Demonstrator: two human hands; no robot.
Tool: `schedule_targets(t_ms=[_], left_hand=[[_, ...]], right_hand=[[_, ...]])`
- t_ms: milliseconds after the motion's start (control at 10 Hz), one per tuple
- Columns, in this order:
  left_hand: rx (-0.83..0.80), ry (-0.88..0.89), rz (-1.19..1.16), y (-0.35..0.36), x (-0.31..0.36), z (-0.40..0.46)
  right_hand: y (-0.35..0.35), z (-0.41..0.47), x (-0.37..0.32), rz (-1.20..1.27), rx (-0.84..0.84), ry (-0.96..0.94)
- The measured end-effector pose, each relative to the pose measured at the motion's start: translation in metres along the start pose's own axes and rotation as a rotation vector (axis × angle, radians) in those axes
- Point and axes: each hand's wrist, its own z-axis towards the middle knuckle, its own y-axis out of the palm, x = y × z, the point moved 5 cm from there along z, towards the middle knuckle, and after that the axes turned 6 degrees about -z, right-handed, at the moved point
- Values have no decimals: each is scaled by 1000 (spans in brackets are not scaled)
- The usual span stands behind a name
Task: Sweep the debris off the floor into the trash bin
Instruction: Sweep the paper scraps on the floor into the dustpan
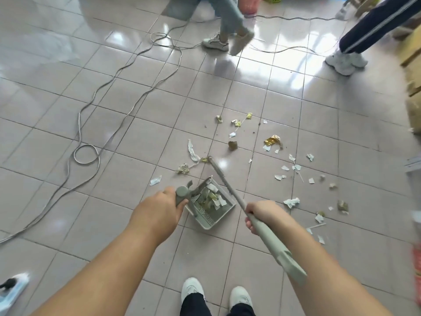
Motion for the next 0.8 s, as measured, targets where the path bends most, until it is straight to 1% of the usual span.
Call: schedule_targets(t_ms=[100,200,300,400,500,600,700,800], left_hand=[[-2,-3,31,-1,-1,1],[4,-6,39,-1,-1,-1],[20,-17,27,0,-3,-4],[50,-81,6,-1,-14,-10],[85,-136,23,-7,-32,-17],[100,-187,27,-14,-46,-21],[120,-204,18,-20,-49,-18],[125,-225,5,-20,-52,-16]], right_hand=[[-1,13,-8,2,43,-37],[11,42,-22,-73,85,-89],[29,66,-37,-170,89,-113],[45,81,-42,-283,91,-111],[62,94,-28,-329,51,-82],[71,63,-9,-366,22,-81],[73,50,10,-393,-1,-28],[72,31,34,-313,-35,96]])
